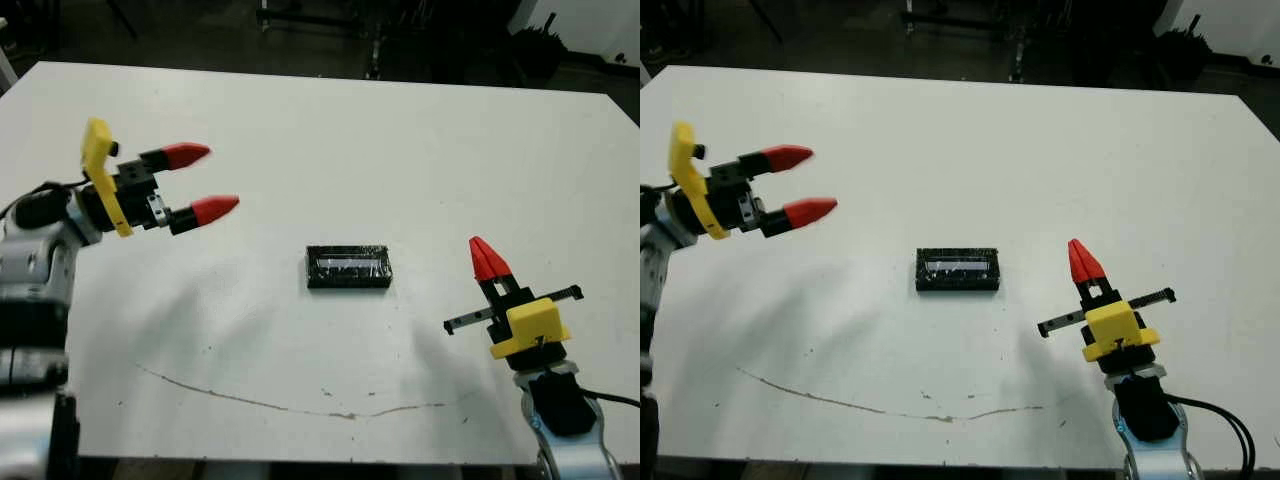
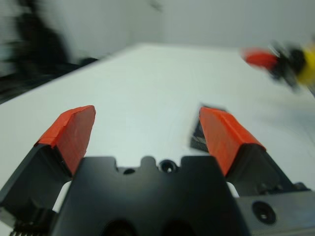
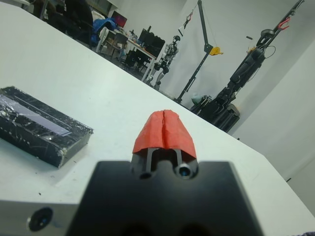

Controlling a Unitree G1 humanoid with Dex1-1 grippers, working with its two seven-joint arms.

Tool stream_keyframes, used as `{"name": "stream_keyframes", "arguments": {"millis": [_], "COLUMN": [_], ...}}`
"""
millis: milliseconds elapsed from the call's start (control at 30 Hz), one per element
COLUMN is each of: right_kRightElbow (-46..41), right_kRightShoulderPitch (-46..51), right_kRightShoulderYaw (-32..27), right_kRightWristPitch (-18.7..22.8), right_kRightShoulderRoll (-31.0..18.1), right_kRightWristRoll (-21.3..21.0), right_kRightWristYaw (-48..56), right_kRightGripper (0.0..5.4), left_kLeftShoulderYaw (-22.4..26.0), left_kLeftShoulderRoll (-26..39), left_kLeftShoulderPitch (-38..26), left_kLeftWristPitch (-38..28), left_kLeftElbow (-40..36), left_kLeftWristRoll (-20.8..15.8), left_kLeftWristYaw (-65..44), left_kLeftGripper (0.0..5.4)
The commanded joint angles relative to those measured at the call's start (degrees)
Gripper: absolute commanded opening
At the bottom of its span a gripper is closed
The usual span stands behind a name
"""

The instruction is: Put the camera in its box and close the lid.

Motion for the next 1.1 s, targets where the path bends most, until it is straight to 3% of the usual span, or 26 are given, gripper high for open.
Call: {"name": "stream_keyframes", "arguments": {"millis": [33,233,400,500,733,1100], "right_kRightElbow": [1.2,2.2,0.8,-0.5,-0.8,-1.7], "right_kRightShoulderPitch": [-0.5,-1.2,-0.8,-0.5,-0.5,-0.7], "right_kRightShoulderYaw": [-0.4,-1.9,-2.7,-2.9,-3.0,-2.7], "right_kRightWristPitch": [-0.4,0.7,4.8,6.8,6.7,7.9], "right_kRightShoulderRoll": [0.6,4.5,6.6,7.4,7.8,7.6], "right_kRightWristRoll": [0.6,2.9,2.5,2.9,2.7,1.8], "right_kRightWristYaw": [-1.0,-4.5,-7.4,-8.1,-8.2,-8.6], "right_kRightGripper": [0.00,0.00,0.00,0.00,0.00,0.00], "left_kLeftShoulderYaw": [0.8,-3.6,-7.8,-10.2,-15.0,-16.4], "left_kLeftShoulderRoll": [-8.8,-16.9,-22.2,-23.8,-22.6,-23.0], "left_kLeftShoulderPitch": [8.4,16.3,21.0,21.3,20.7,21.3], "left_kLeftWristPitch": [-1.6,-11.8,-17.2,-16.7,-12.6,-7.4], "left_kLeftElbow": [-11.0,-15.2,-15.8,-16.4,-20.2,-22.8], "left_kLeftWristRoll": [0.4,2.5,7.2,9.4,16.5,18.5], "left_kLeftWristYaw": [14.9,22.0,29.7,33.6,39.7,45.1], "left_kLeftGripper": [4.65,3.80,3.07,2.63,1.55,0.01]}}
